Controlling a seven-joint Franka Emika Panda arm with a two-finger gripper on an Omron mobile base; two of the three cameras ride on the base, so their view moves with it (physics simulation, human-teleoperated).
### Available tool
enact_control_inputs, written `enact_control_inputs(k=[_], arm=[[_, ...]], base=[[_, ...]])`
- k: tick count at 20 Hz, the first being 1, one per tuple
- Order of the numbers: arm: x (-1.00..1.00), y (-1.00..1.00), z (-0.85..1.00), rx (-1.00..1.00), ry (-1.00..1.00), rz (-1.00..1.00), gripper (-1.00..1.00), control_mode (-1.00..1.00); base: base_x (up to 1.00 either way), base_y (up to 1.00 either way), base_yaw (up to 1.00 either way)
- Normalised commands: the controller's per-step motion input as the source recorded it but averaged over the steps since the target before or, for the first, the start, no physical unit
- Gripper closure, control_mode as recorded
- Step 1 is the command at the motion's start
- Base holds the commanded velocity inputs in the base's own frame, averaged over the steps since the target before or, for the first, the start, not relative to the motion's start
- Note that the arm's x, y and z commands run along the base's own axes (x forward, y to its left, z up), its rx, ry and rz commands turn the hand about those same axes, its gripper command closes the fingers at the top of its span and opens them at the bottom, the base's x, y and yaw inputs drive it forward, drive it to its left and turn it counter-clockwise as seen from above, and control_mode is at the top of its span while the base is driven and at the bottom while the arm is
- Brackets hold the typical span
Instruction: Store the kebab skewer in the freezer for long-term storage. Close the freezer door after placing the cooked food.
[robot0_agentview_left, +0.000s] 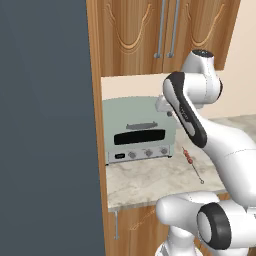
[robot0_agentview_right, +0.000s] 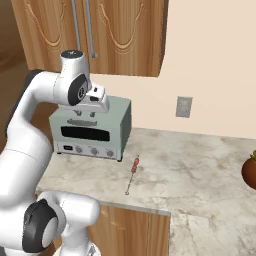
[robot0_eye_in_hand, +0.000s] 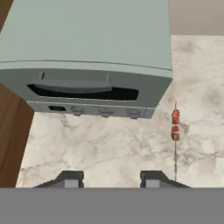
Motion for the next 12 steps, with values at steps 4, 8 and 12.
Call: enact_control_inputs(k=[4,8,12], arm=[[-0.22,-0.16,-0.07,0.0,0.0,0.0,-1.0,-1.0],[-0.72,-0.33,-0.26,-0.01,0.0,0.0,-1.0,-1.0],[-0.4,-0.41,-0.38,-0.02,0.03,0.0,-1.0,-1.0]], base=[[0.0,0.0,0.0],[0.0,0.0,0.0],[0.0,0.0,0.0]])
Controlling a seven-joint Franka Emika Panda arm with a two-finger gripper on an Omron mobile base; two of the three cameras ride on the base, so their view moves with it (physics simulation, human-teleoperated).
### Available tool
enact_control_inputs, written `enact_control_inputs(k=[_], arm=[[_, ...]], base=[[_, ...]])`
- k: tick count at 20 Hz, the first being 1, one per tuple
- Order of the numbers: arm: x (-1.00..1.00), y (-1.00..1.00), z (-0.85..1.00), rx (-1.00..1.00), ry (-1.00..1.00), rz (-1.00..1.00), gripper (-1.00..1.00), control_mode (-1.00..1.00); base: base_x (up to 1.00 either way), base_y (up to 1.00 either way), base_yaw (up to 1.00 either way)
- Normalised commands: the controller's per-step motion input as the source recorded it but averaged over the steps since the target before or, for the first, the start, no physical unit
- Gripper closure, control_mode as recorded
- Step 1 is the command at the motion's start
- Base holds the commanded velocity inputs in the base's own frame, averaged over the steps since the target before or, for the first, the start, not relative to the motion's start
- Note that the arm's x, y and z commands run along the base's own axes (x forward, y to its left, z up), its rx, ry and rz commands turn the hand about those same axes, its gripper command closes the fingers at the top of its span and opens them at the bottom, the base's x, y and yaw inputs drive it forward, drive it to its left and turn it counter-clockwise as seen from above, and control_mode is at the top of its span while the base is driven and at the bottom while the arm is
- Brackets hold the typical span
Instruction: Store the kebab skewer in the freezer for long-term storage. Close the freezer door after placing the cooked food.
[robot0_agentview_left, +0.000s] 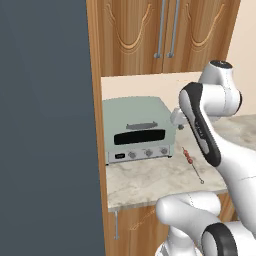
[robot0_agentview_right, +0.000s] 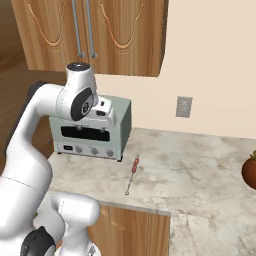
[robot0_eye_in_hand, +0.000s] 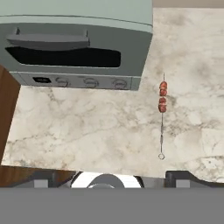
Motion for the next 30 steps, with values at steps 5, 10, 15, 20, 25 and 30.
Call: enact_control_inputs(k=[5,10,15,20,25,30], arm=[[-0.08,-0.53,-0.64,-0.05,0.14,0.0,-1.0,-1.0],[0.0,-0.57,-0.8,-0.06,0.15,0.0,-1.0,-1.0],[0.0,-0.59,-0.77,-0.05,0.12,0.0,-1.0,-1.0],[0.02,-0.54,-0.77,-0.04,0.16,0.0,-1.0,-1.0],[0.26,-0.17,-0.52,-0.01,0.13,0.0,-1.0,-1.0],[0.39,0.07,-0.26,0.0,0.0,0.01,-1.0,-1.0]], base=[[0.0,0.0,0.0],[0.0,0.0,0.0],[0.0,0.0,0.0],[0.0,0.0,0.0],[0.0,0.0,0.0],[0.0,0.0,0.0]])
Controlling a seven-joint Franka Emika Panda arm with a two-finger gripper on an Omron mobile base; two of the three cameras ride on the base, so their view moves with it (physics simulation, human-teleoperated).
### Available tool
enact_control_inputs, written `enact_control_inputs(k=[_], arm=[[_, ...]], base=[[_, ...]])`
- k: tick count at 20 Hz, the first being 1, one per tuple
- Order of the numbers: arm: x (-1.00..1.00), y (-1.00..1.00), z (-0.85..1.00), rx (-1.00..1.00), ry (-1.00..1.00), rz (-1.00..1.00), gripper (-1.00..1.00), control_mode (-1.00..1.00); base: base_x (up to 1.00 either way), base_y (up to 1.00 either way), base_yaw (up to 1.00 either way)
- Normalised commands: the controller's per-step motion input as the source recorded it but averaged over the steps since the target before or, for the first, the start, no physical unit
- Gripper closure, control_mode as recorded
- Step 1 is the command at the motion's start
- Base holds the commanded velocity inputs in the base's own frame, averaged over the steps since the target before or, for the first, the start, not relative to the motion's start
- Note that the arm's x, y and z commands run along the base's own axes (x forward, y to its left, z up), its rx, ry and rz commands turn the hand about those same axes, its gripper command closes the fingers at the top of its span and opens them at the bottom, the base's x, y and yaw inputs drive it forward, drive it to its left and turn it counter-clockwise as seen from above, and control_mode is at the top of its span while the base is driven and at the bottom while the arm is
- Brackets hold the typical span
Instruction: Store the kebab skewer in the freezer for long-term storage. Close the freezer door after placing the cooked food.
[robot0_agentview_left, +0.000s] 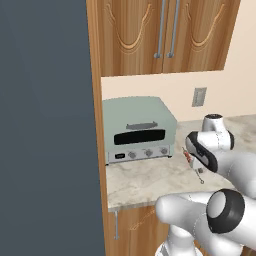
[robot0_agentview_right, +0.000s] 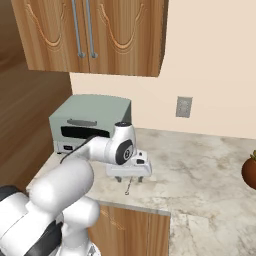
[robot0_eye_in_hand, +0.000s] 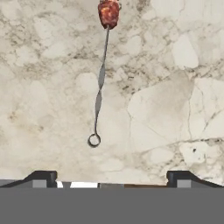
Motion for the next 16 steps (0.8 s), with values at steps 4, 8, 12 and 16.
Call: enact_control_inputs(k=[4,8,12,16], arm=[[0.39,0.02,-0.18,0.0,-0.03,0.01,-1.0,-1.0],[0.31,0.0,-0.14,0.0,-0.17,0.0,-1.0,-1.0],[0.22,0.0,-0.09,0.08,-0.12,0.0,-1.0,-1.0],[0.01,0.0,-0.11,0.13,-0.03,-0.01,-1.0,-1.0]], base=[[0.0,0.0,0.0],[0.0,0.0,0.0],[0.0,0.0,0.0],[0.0,0.0,0.0]])
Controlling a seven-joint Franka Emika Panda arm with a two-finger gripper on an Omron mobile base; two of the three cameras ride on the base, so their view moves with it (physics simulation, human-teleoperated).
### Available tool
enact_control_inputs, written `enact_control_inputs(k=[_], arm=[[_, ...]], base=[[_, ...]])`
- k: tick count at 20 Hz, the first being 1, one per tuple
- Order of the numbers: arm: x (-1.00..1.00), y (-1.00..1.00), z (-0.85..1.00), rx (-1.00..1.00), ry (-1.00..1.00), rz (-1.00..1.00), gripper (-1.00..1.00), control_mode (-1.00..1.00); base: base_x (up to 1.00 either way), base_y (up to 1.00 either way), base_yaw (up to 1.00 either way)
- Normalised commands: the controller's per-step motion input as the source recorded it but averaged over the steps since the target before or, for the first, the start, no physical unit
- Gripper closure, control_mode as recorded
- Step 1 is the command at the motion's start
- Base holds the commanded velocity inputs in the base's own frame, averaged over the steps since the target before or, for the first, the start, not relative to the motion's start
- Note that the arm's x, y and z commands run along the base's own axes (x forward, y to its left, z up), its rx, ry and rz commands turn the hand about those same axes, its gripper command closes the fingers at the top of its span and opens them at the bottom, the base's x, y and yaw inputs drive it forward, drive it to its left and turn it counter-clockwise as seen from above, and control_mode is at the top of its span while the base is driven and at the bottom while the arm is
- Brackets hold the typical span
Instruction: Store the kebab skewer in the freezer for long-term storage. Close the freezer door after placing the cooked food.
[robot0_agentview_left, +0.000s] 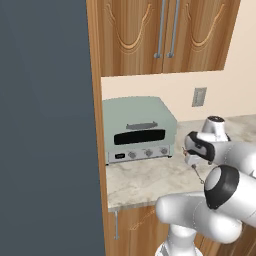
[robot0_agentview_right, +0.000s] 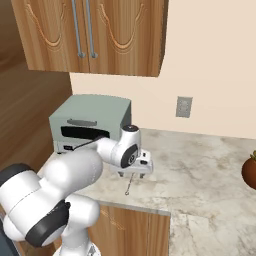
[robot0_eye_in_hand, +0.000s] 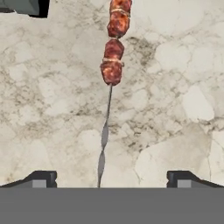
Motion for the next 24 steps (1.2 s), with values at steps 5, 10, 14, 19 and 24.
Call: enact_control_inputs(k=[5,10,14,19,24], arm=[[0.0,0.08,-0.17,0.06,0.0,-0.02,-1.0,-1.0],[0.0,0.17,-0.24,0.01,0.0,0.0,-1.0,-1.0],[0.0,0.07,-0.36,0.0,0.0,0.0,-1.0,-1.0],[0.0,-0.04,-0.37,0.0,0.0,0.0,-1.0,-1.0],[0.0,-0.05,-0.36,0.0,0.0,0.0,-1.0,-1.0]], base=[[0.0,0.0,0.0],[0.0,0.0,0.0],[0.0,0.0,0.0],[0.0,0.0,0.0],[0.0,0.0,0.0]])
